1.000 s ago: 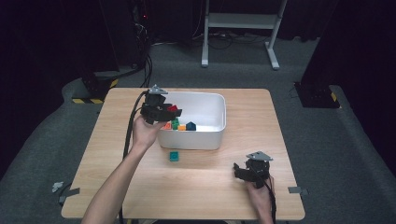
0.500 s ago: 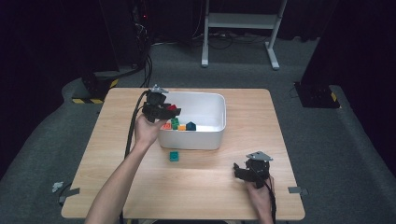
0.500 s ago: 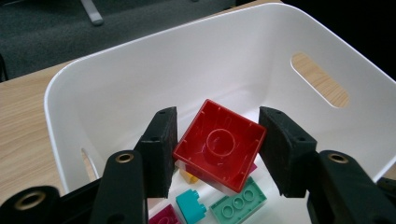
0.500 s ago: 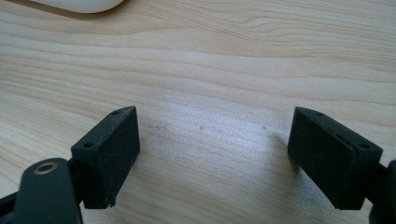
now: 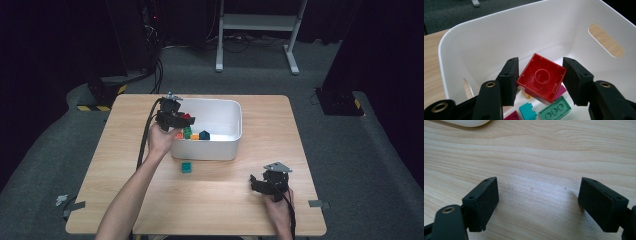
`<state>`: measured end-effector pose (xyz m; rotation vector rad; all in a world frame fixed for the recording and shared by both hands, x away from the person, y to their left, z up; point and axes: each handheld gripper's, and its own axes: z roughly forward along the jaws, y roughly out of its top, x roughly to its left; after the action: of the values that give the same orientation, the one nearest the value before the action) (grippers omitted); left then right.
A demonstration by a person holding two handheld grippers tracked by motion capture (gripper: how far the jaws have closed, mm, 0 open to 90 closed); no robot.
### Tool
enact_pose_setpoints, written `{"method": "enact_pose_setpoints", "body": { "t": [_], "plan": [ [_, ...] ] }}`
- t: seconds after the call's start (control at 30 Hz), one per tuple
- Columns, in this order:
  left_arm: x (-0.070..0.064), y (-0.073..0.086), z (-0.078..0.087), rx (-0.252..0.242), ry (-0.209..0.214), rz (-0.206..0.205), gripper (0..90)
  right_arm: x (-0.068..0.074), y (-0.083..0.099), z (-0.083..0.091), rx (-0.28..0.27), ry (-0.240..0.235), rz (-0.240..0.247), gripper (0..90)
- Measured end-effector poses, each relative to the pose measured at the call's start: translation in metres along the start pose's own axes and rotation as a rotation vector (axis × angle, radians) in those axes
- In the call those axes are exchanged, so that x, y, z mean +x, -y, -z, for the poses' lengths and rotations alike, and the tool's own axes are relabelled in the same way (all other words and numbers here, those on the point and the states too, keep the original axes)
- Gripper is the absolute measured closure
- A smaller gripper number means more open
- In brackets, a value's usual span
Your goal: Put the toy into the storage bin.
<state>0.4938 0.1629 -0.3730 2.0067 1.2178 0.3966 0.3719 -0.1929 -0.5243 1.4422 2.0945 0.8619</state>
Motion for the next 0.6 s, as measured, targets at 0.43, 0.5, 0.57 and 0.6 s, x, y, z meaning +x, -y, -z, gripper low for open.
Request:
{"method": "enact_pose_setpoints", "body": {
  "t": [0.43,0.5,0.57,0.6],
  "plan": [
    [0.0024,0.0008,-0.0008,-0.006,-0.015,0.012,39.0,0.0001,0.0000,0.0001,0.000,-0.001,-0.001,16.7],
    [0.0027,0.0013,0.0004,-0.011,-0.015,0.014,37.2,0.0001,0.0000,0.0001,0.001,-0.001,-0.001,16.6],
    [0.0031,0.0020,0.0018,-0.017,-0.015,0.017,35.2,0.0000,0.0000,0.0000,0.000,0.000,0.000,16.6],
    [0.0033,0.0024,0.0027,-0.020,-0.015,0.018,34.7,0.0000,0.0000,0.0000,0.000,0.000,0.000,16.6]
  ]
}}
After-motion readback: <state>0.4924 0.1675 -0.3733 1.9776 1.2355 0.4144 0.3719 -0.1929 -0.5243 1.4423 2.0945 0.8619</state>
